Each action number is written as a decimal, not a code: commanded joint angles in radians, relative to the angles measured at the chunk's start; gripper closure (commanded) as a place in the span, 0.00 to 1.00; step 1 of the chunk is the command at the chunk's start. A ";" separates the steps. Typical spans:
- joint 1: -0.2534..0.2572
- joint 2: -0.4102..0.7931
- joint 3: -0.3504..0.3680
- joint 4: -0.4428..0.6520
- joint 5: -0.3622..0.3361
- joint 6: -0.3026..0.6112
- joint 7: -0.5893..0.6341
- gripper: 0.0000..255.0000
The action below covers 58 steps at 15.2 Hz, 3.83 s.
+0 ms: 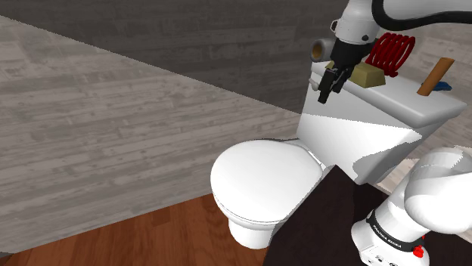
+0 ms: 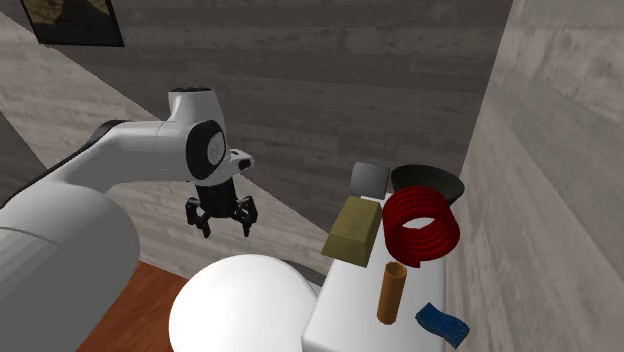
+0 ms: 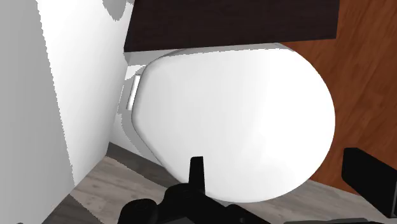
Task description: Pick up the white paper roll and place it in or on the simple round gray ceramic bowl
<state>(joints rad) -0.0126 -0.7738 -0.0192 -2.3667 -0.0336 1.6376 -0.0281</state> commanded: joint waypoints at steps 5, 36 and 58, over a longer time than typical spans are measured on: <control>-0.010 0.136 -0.025 0.088 -0.149 -0.063 -0.150 0.00; -0.093 0.908 -0.073 0.531 -1.183 0.022 -0.858 0.00; -0.101 0.898 -0.079 0.546 -1.186 0.025 -0.885 1.00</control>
<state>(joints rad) -0.1147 0.1282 -0.0987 -1.8273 -1.2206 1.6677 -0.9046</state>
